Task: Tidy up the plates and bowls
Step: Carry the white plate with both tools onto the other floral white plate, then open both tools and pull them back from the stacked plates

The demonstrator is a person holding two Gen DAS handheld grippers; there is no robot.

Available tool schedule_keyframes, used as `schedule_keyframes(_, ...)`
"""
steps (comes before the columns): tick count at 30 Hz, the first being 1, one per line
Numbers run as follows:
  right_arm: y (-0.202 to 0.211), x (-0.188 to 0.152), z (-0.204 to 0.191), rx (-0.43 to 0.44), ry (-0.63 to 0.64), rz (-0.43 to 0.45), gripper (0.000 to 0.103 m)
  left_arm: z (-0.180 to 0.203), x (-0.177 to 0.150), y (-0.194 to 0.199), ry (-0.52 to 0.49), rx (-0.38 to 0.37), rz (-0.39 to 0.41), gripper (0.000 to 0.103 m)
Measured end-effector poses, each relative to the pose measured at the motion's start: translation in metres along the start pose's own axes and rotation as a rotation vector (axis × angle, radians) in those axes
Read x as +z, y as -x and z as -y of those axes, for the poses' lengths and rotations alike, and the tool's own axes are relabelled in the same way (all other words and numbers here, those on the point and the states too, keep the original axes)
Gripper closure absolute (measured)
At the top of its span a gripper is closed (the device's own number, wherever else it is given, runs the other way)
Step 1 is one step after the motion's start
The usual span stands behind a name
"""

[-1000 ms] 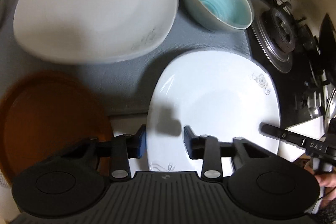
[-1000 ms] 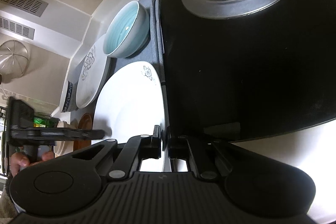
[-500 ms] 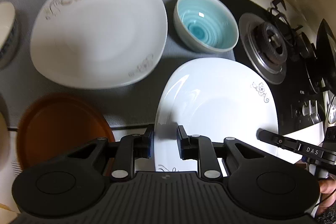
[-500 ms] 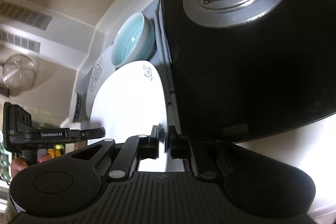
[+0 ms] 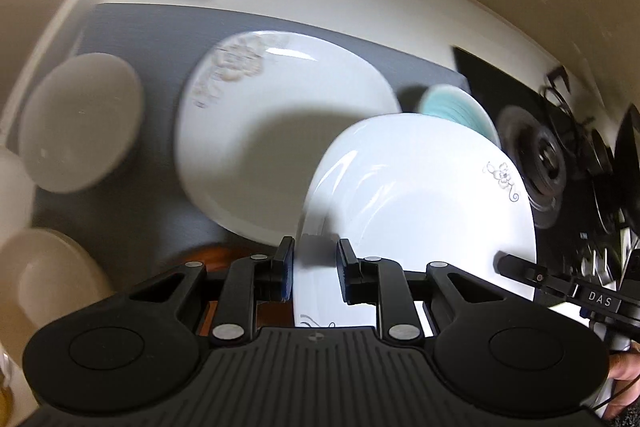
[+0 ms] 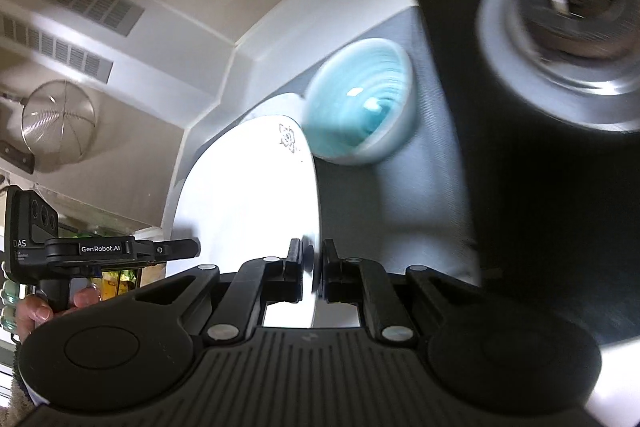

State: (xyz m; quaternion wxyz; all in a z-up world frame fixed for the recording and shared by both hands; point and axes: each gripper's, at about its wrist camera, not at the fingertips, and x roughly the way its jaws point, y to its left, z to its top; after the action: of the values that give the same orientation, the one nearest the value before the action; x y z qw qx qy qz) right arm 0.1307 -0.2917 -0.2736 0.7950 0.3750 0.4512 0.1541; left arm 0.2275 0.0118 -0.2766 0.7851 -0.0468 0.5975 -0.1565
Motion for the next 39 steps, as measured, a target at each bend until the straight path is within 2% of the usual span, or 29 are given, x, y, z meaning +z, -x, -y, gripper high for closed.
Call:
schedule_keyframes(5,-0.038,0.014,-0.027,-0.026,0.036,-0.033,0.093,-0.037,0.019,-0.001,0.039,0.009,-0.018,0.079)
schedule_keyframes(13,-0.083,0.028,-0.057,-0.120,0.064,-0.071,0.091,-0.081,0.049,-0.019,0.056,0.009,-0.057,0.076)
schedule_keyframes(18,-0.098,0.030,-0.061,-0.196,0.039,-0.071,0.089,-0.091,0.064,-0.030,0.043,0.008,-0.105,0.075)
schedule_keyframes(24,-0.102,0.029,-0.062,-0.253,0.004,-0.048,0.088,-0.090,0.074,-0.037,-0.003,0.001,-0.121,0.075)
schedule_keyframes(29,-0.108,0.027,-0.069,-0.304,0.000,-0.021,0.089,-0.095,0.076,-0.041,-0.019,-0.012,-0.165,0.076)
schedule_keyframes(31,-0.111,0.027,-0.075,-0.331,0.042,-0.021,0.088,-0.096,0.075,-0.035,-0.044,-0.019,-0.166,0.077)
schedule_keyframes(33,-0.111,0.027,-0.073,-0.329,0.033,0.000,0.089,-0.099,0.072,-0.024,-0.067,-0.043,-0.157,0.077)
schedule_keyframes(39,-0.114,0.025,-0.074,-0.345,0.023,0.029,0.089,-0.113,0.049,-0.006,-0.047,-0.134,-0.170,0.077)
